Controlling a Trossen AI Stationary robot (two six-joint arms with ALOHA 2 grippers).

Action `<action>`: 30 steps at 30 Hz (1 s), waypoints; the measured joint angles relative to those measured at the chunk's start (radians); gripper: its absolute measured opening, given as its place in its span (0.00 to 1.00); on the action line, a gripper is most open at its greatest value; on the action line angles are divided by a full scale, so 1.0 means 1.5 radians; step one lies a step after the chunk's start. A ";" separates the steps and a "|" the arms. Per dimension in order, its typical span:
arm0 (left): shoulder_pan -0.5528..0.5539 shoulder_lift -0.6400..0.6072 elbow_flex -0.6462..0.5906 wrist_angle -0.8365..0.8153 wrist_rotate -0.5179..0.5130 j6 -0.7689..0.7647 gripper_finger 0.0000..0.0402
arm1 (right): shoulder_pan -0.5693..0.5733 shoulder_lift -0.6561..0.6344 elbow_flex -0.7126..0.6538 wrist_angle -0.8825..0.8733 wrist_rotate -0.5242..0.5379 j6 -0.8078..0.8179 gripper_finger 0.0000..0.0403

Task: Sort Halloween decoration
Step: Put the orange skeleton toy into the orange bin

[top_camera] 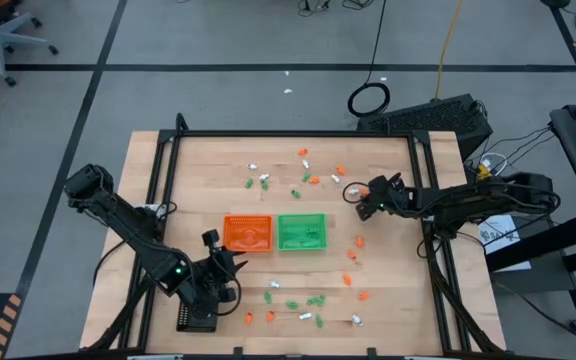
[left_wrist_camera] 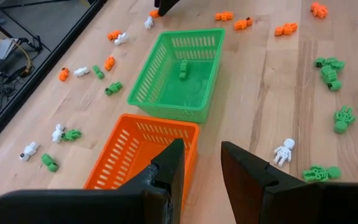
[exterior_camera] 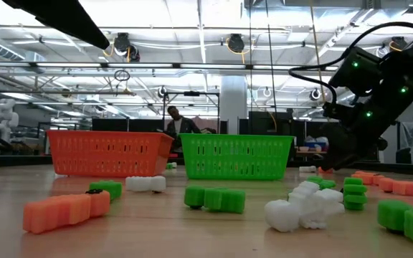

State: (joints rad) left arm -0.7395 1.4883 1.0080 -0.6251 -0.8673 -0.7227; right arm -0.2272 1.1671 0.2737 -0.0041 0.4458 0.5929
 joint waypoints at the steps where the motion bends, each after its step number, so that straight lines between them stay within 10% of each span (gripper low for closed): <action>1: 0.000 0.000 0.000 0.000 0.000 0.000 0.26 | 0.000 0.000 0.000 0.000 0.000 -0.003 0.50; 30: 0.000 0.000 0.000 0.012 0.005 -0.002 0.26 | 0.000 0.053 0.001 0.006 -0.001 -0.039 0.03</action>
State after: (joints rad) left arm -0.7397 1.4883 1.0080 -0.6073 -0.8604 -0.7250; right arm -0.2268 1.2471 0.2754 0.0049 0.4446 0.5343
